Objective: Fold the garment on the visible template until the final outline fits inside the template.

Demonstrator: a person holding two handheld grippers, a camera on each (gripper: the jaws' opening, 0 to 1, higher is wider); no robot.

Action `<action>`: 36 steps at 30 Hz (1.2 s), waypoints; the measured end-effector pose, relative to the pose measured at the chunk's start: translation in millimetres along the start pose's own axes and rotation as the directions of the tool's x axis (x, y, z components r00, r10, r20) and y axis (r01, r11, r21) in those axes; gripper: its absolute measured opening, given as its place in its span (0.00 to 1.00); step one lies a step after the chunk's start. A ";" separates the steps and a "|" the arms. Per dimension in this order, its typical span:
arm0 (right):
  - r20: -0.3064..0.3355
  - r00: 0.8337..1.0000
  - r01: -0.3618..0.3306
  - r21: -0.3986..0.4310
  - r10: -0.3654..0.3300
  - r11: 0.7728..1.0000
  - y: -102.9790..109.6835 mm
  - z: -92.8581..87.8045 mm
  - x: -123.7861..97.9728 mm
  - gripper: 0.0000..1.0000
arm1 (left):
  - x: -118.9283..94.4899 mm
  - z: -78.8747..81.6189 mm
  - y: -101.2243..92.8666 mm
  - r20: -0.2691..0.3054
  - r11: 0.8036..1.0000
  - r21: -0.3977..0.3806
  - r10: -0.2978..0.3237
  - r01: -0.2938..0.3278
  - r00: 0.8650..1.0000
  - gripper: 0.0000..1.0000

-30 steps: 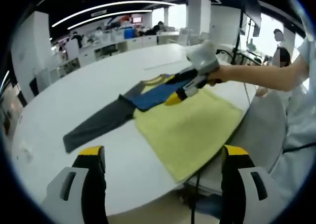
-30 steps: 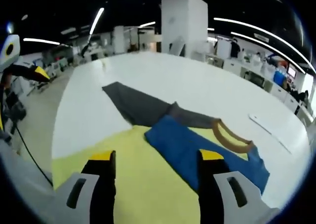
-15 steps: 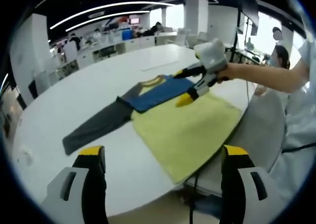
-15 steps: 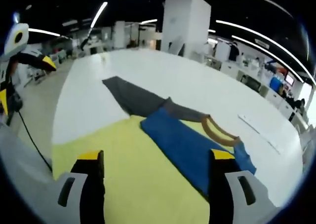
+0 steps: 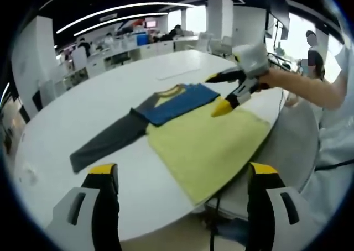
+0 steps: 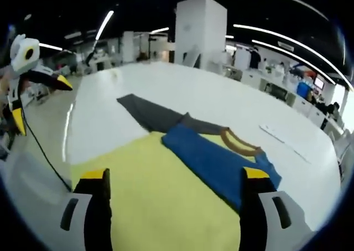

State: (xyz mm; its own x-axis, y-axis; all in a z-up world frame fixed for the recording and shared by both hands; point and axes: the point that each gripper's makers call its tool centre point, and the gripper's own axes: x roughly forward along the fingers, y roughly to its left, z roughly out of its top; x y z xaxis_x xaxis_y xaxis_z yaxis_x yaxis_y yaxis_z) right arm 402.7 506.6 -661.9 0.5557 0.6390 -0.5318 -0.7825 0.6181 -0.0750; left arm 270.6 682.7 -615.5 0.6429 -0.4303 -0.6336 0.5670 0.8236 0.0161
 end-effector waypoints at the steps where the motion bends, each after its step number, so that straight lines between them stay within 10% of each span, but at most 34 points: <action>1: 0.009 1.000 -0.007 0.007 0.007 1.000 2.4 0.6 -5.0 0.97 | 0.0 0.2 -0.5 0.001 1.000 -0.001 -0.001 0.001 1.000 0.94; 36: 0.064 0.997 0.032 0.000 -0.032 0.999 32.6 15.9 -110.8 1.00 | 13.1 9.5 9.9 0.001 0.998 0.035 -0.042 0.042 0.999 0.95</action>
State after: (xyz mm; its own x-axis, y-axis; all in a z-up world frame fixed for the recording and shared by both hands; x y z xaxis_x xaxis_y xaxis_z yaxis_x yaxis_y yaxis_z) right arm 320.1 463.2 -592.1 0.5976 0.6468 -0.4739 -0.7640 0.6386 -0.0919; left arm 289.5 681.7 -616.2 0.6190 -0.4648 -0.6331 0.6113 0.7912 0.0168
